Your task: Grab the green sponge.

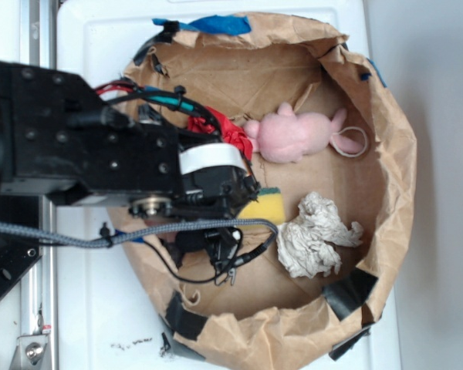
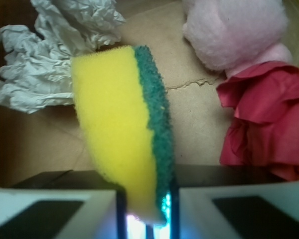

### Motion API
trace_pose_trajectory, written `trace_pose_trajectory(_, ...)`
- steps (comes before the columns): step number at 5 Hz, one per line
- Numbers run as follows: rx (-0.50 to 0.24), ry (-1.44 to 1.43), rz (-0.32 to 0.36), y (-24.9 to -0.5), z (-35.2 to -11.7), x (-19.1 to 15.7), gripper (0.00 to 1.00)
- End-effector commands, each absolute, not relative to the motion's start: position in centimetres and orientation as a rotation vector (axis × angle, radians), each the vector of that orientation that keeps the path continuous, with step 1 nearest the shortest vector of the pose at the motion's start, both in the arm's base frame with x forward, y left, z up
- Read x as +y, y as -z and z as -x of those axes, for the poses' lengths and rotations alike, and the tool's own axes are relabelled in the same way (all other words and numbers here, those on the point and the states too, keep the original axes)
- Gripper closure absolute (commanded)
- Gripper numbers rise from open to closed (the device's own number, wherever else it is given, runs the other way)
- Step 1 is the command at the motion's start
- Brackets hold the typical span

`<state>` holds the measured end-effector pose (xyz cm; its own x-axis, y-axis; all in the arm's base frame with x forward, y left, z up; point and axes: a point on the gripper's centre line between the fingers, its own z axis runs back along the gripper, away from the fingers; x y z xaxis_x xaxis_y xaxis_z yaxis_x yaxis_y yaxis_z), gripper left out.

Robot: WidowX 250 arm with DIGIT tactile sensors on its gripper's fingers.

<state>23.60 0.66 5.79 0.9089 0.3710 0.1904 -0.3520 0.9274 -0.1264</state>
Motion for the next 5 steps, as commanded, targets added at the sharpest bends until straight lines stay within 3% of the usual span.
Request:
trace_pose_trajectory(1, -0.143, -0.107, 0.072, -11.2, -25.4, 0.2, 1.0)
trace_pose_trajectory(2, -0.125, -0.076, 0.035, -13.7, -25.6, 0.4, 1.0)
trace_pose_trajectory(3, -0.098, -0.058, -0.045, -15.7, -25.4, 1.0, 1.0)
trace_pose_trajectory(5, -0.082, -0.067, -0.073, -16.8, -24.7, 1.7, 1.0)
